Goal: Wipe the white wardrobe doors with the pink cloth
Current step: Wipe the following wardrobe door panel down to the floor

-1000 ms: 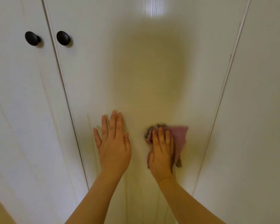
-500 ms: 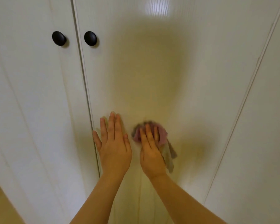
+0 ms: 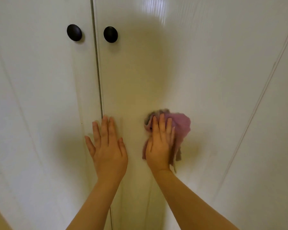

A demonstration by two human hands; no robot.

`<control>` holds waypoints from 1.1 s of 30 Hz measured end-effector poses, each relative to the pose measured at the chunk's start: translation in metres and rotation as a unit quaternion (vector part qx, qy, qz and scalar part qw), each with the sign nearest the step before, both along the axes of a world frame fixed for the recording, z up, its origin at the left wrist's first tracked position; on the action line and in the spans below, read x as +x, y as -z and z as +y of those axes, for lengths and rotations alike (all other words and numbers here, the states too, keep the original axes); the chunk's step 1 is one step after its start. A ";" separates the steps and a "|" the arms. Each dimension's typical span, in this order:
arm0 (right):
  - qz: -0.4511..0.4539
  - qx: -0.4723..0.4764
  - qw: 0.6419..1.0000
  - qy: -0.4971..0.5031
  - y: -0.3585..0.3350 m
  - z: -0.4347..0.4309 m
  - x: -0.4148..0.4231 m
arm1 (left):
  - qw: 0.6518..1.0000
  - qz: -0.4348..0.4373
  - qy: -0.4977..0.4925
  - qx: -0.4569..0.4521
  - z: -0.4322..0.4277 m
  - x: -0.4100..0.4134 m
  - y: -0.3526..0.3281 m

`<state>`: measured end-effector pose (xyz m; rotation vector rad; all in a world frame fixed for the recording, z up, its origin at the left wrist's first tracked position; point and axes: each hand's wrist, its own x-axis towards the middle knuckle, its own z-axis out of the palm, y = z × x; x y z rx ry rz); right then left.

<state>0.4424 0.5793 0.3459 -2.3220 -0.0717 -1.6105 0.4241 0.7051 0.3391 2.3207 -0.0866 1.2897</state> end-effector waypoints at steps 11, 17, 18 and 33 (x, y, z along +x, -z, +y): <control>-0.005 -0.070 0.997 -0.013 -0.023 0.045 0.007 | 0.999 -0.032 -0.006 0.029 0.034 0.010 -0.005; 0.040 -0.133 0.986 -0.098 0.009 0.063 0.002 | 0.998 -0.035 -0.015 0.046 0.062 0.009 -0.003; 0.040 -0.096 0.990 -0.092 -0.015 0.069 0.006 | 0.998 -0.033 -0.011 0.045 0.064 0.008 -0.002; 0.049 -0.128 0.990 0.033 0.035 0.070 -0.009 | 0.997 -0.029 0.022 0.064 0.084 -0.010 0.005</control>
